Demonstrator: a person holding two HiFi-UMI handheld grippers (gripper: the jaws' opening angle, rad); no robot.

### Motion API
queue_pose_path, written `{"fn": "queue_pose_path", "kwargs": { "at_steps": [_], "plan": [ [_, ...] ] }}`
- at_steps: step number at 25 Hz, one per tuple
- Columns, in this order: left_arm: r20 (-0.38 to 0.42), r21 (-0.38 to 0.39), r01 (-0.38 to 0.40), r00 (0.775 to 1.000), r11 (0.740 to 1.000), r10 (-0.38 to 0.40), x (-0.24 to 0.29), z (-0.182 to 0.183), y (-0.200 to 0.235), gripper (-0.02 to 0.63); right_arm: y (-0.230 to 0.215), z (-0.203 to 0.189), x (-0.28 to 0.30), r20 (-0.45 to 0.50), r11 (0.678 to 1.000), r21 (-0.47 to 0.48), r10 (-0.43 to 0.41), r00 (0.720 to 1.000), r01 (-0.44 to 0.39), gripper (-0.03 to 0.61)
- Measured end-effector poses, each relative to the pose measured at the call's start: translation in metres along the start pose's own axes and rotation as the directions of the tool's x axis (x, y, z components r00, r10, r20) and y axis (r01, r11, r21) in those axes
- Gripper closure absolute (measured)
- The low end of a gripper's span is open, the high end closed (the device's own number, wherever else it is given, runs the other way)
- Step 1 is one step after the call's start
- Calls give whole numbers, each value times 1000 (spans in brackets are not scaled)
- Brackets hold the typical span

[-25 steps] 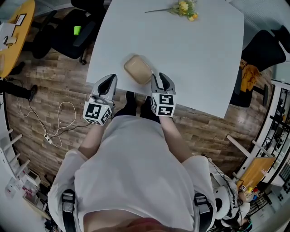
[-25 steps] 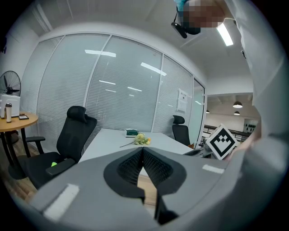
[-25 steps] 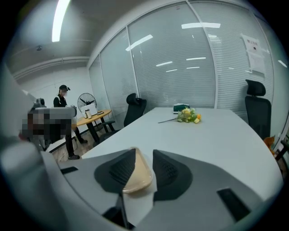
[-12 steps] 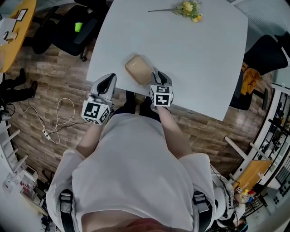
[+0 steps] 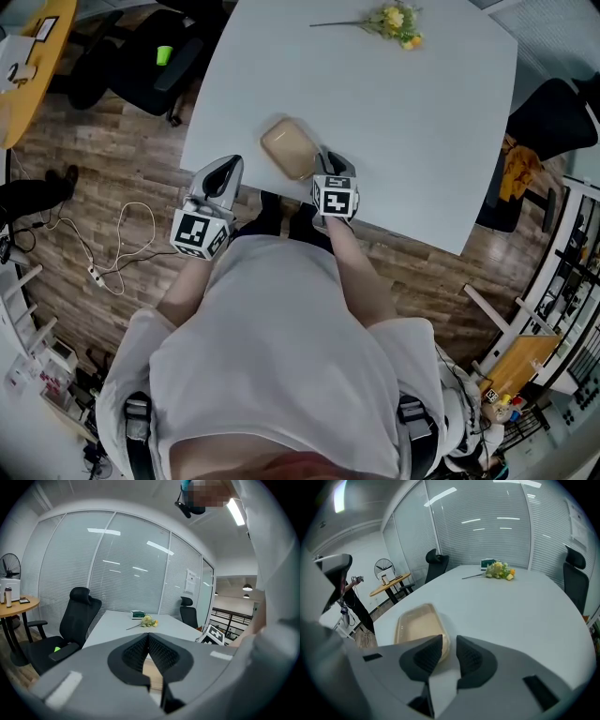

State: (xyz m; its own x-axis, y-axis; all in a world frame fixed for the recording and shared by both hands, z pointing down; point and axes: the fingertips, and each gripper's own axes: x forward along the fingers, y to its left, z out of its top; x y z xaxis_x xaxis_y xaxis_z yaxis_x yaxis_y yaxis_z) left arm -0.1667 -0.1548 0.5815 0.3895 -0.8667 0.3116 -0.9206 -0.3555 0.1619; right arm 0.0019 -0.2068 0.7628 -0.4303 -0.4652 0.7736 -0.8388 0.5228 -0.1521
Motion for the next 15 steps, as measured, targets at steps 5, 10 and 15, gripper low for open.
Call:
{"fn": "queue_pose_path", "kwargs": {
  "at_steps": [5, 10, 15],
  "plan": [
    [-2, -9, -4, 1000, 1000, 4, 3, -1, 2, 603, -2, -2, 3, -11, 1000, 9, 5, 1000, -5, 492],
    [-3, -11, -2, 1000, 1000, 2, 5, -2, 0, 603, -2, -2, 3, -11, 1000, 18, 14, 1000, -14, 502],
    [-5, -11, -4, 1000, 1000, 4, 5, -2, -1, 603, 2, -3, 4, -13, 999, 17, 27, 1000, -27, 542]
  ]
}}
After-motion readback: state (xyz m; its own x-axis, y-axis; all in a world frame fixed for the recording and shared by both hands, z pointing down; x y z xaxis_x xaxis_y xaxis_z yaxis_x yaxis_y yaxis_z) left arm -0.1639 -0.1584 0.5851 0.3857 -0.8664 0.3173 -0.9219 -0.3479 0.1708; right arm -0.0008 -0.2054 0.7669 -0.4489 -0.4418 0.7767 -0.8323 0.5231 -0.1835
